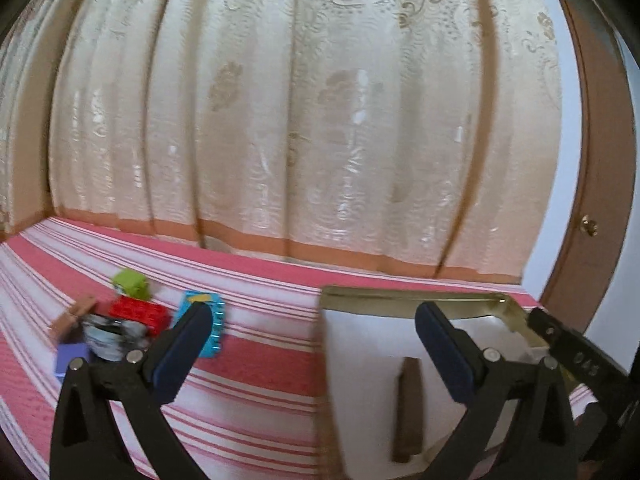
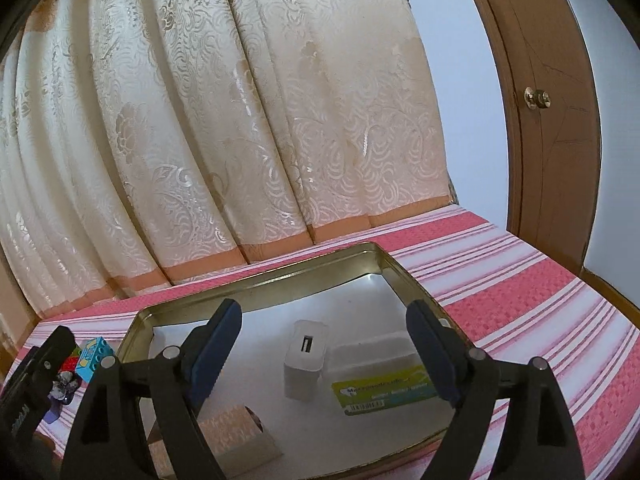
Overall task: Organize rigid objects
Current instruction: 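Lower both items into the tray and open both tools, then move both tools back toward the remaining toy blocks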
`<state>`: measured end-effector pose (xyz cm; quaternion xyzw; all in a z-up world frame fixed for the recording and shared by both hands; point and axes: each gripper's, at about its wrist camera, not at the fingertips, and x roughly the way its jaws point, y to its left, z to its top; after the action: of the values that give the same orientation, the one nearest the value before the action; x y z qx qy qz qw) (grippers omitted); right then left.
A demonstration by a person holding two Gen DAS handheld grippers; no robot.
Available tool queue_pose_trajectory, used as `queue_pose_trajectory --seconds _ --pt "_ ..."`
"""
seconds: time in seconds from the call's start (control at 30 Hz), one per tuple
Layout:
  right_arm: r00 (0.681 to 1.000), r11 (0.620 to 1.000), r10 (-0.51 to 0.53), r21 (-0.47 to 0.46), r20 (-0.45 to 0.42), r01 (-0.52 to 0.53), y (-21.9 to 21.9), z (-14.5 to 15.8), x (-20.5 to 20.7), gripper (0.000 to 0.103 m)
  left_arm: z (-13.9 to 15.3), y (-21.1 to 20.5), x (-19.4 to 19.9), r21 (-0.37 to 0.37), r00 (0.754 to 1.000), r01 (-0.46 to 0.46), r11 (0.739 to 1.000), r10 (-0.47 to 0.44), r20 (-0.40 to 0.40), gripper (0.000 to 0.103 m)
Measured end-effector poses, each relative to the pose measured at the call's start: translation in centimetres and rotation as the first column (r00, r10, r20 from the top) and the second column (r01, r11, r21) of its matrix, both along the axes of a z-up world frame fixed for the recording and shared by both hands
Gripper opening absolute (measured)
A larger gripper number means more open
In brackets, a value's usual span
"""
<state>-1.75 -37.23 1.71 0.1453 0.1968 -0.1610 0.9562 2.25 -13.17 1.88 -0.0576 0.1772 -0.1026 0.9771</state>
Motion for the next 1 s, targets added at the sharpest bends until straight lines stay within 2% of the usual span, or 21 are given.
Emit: queue_pose_trajectory --seconds 0.13,0.3,0.5,0.67,1.0 --pt "1.000 1.000 -0.007 -0.008 0.007 0.007 0.1 -0.1 -0.2 0.086 0.0 0.5 -0.3 0.039 0.999 -0.030 0.999 0.029 0.021 0.103" --pt "0.998 0.998 -0.042 -0.049 0.048 0.044 0.4 0.3 -1.0 0.086 -0.1 -0.3 -0.5 0.125 0.998 -0.048 0.991 0.043 0.039 0.103" --pt "0.983 0.983 -0.132 -0.108 0.126 0.146 0.5 1.0 -2.5 0.087 -0.1 -0.2 -0.6 0.138 0.999 -0.036 0.990 0.032 0.028 0.103" --pt "0.984 0.979 -0.139 -0.136 0.114 0.154 1.0 1.0 -2.4 0.088 -0.2 0.1 -0.8 0.144 0.999 -0.033 0.989 0.030 0.022 0.103" --pt "0.978 0.980 -0.161 -0.098 0.133 0.175 1.9 0.9 -3.5 0.088 -0.2 2.2 -1.0 0.139 1.000 -0.031 0.990 0.031 0.006 0.103"
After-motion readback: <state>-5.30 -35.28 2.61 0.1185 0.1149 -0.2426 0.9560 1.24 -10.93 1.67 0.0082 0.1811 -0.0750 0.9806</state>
